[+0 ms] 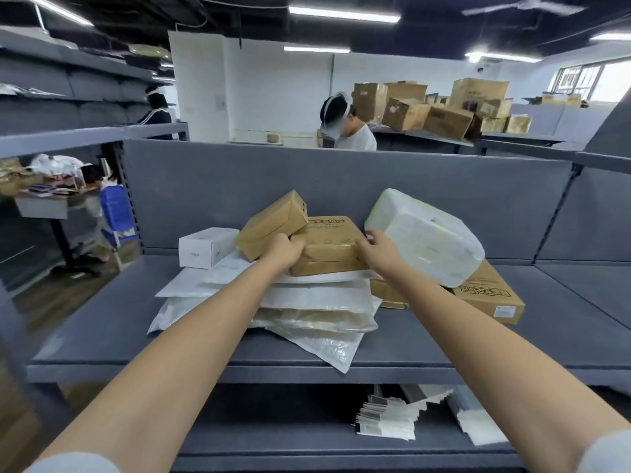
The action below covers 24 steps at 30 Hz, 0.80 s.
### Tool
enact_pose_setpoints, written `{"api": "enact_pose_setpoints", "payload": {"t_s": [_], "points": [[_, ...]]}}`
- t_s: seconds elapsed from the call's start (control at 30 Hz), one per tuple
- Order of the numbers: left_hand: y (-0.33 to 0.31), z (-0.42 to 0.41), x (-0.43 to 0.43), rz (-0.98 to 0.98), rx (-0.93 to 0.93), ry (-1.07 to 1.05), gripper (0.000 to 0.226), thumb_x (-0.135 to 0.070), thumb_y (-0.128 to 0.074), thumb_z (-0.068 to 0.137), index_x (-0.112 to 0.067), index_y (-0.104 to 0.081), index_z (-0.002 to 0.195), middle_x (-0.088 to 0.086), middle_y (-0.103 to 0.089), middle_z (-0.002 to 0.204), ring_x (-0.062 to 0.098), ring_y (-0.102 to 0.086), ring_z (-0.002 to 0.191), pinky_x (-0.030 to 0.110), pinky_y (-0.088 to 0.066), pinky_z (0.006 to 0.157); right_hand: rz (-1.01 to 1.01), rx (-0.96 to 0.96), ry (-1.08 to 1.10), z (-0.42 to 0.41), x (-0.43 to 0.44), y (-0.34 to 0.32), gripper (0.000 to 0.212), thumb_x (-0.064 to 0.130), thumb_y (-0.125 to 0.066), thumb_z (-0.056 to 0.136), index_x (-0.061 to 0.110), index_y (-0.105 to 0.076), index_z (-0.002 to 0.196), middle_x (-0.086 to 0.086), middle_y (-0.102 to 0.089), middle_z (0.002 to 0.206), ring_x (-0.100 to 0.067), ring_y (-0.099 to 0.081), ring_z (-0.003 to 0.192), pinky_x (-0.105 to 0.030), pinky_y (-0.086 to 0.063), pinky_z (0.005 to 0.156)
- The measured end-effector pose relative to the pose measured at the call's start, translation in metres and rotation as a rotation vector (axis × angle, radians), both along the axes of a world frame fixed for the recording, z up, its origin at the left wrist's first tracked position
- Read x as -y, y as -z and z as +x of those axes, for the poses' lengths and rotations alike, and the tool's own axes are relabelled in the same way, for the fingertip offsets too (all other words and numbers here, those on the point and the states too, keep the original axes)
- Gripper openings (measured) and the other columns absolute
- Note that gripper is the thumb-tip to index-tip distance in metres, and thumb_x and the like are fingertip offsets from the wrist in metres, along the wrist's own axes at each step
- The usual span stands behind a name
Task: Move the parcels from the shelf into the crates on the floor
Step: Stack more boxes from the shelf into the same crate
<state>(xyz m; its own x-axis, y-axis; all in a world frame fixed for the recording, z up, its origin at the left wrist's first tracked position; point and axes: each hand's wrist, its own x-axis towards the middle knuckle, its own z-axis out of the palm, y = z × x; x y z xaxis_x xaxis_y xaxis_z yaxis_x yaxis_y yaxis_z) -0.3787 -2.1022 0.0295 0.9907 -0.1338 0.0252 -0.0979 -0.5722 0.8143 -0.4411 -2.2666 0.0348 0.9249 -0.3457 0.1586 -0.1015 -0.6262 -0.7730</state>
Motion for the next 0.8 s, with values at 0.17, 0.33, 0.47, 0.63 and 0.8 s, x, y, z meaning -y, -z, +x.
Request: {"api": "enact_pose_setpoints", "payload": {"t_s": [0.17,0.33,0.47,0.63,0.8], "points": [[-0.007,-0.01,0.007,-0.091,0.009,0.026,0.022,-0.027,-0.047,0.095,-0.01,-0.045,0.081,0.001,-0.043,0.068,0.014,-0.039,0.06,0.027,-0.031,0.052,-0.249,0.056,-0.017,-0.011,0.002,0.002,0.043,0.017,-0.045,0.095,0.005,-0.043,0.136,-0.012,-0.054,0.133,-0.028,-0.05,0.122,-0.031,-0.038,0.097],[-0.018,-0.029,0.021,-0.351,-0.037,0.01,0.036,-0.033,-0.046,0.095,-0.014,-0.04,0.125,0.001,-0.045,0.111,0.022,-0.046,0.101,0.041,-0.052,0.079,-0.277,0.12,0.001,-0.03,0.007,-0.005,0.034,0.023,-0.053,0.092,0.006,-0.056,0.121,-0.012,-0.064,0.113,-0.029,-0.057,0.107,-0.032,-0.042,0.086],[-0.029,-0.05,0.032,-0.617,-0.1,-0.018,0.039,-0.026,-0.052,0.094,-0.016,-0.04,0.129,0.0,-0.043,0.119,0.017,-0.045,0.102,0.04,-0.057,0.075,-0.255,0.153,0.01,-0.052,0.012,-0.008,0.039,0.025,-0.053,0.092,0.005,-0.055,0.125,-0.012,-0.064,0.117,-0.027,-0.056,0.111,-0.03,-0.041,0.087],[-0.031,-0.076,0.032,-0.624,0.105,-0.06,0.034,-0.022,-0.058,0.089,-0.02,-0.045,0.12,0.002,-0.051,0.121,0.019,-0.053,0.101,0.039,-0.054,0.08,-0.164,0.124,-0.018,-0.077,0.015,-0.024,0.035,0.028,-0.045,0.097,0.007,-0.058,0.123,-0.01,-0.061,0.124,-0.023,-0.055,0.114,-0.024,-0.038,0.084],[-0.021,-0.115,0.03,-0.389,0.408,0.014,0.066,-0.027,-0.069,0.081,-0.017,-0.034,0.136,-0.001,-0.051,0.128,0.016,-0.052,0.111,0.028,-0.044,0.085,0.018,0.123,-0.119,-0.089,0.003,-0.053,0.057,0.04,-0.046,0.096,0.025,-0.027,0.148,-0.004,-0.042,0.146,-0.028,-0.044,0.129,-0.039,-0.043,0.096]]}}
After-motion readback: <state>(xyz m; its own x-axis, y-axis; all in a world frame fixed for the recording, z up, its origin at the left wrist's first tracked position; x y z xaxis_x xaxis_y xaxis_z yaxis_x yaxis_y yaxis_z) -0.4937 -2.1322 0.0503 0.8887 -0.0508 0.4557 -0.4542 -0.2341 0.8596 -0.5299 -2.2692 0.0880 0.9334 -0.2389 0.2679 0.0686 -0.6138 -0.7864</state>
